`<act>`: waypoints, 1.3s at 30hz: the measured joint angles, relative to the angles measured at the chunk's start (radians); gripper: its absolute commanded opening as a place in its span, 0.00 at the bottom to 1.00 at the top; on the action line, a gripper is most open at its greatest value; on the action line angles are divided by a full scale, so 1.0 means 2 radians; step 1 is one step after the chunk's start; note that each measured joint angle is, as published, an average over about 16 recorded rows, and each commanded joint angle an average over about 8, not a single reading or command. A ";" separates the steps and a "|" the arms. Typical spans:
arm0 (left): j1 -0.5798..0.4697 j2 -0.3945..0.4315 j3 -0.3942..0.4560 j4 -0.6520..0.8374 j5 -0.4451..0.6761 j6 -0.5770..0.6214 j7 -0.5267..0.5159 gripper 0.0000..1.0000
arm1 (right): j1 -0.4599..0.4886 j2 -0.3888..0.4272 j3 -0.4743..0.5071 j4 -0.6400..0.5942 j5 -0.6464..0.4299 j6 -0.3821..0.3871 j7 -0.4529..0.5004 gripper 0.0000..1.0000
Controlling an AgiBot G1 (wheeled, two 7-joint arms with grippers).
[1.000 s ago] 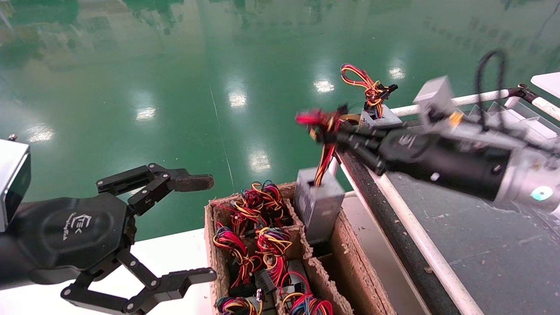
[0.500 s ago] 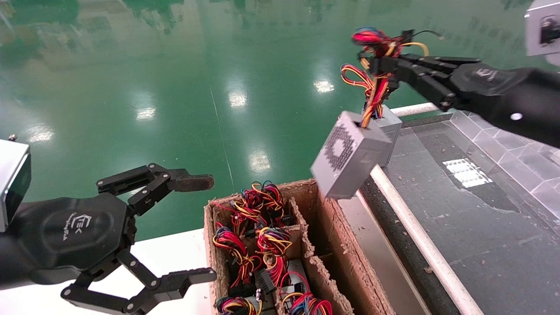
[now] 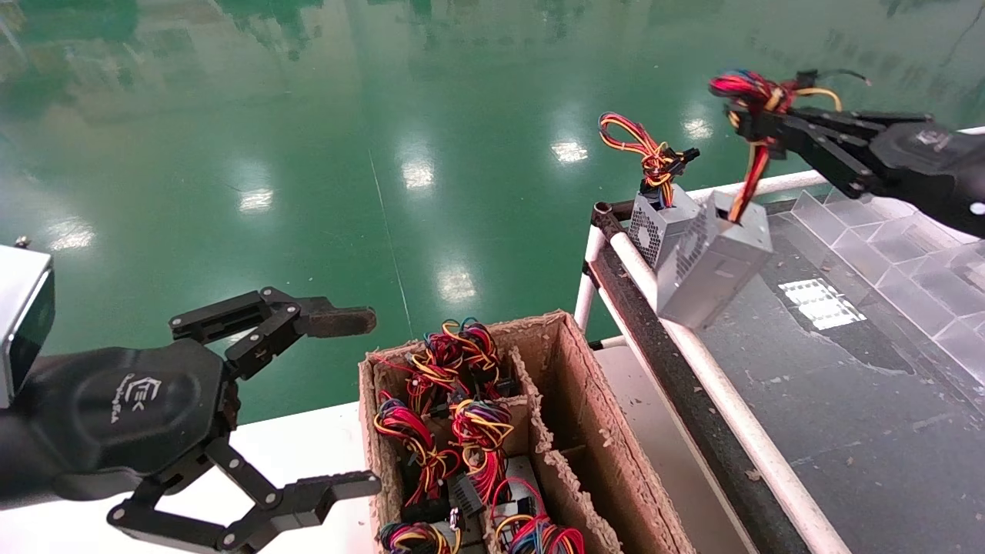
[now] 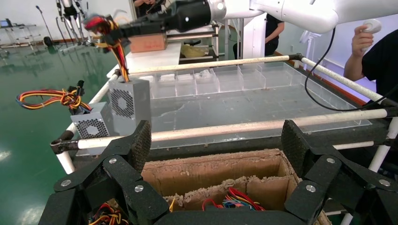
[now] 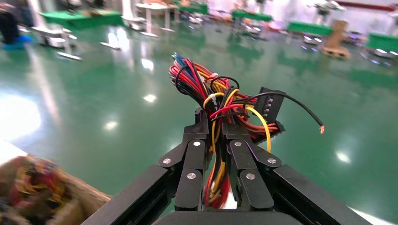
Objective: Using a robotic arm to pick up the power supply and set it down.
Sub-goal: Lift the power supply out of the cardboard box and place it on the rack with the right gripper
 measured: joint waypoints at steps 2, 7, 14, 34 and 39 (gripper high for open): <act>0.000 0.000 0.000 0.000 0.000 0.000 0.000 1.00 | 0.005 0.001 0.000 -0.015 -0.005 0.004 -0.011 0.00; 0.000 0.000 0.000 0.000 0.000 0.000 0.000 1.00 | 0.020 -0.002 -0.003 -0.052 -0.018 0.017 -0.039 0.00; 0.000 0.000 0.000 0.000 0.000 0.000 0.000 1.00 | 0.043 -0.019 -0.008 -0.100 -0.036 0.040 -0.080 0.00; 0.000 0.000 0.000 0.000 0.000 0.000 0.000 1.00 | 0.091 -0.106 -0.023 -0.189 -0.069 0.108 -0.188 0.00; 0.000 0.000 0.000 0.000 0.000 0.000 0.000 1.00 | 0.102 -0.126 -0.026 -0.207 -0.074 0.118 -0.202 0.00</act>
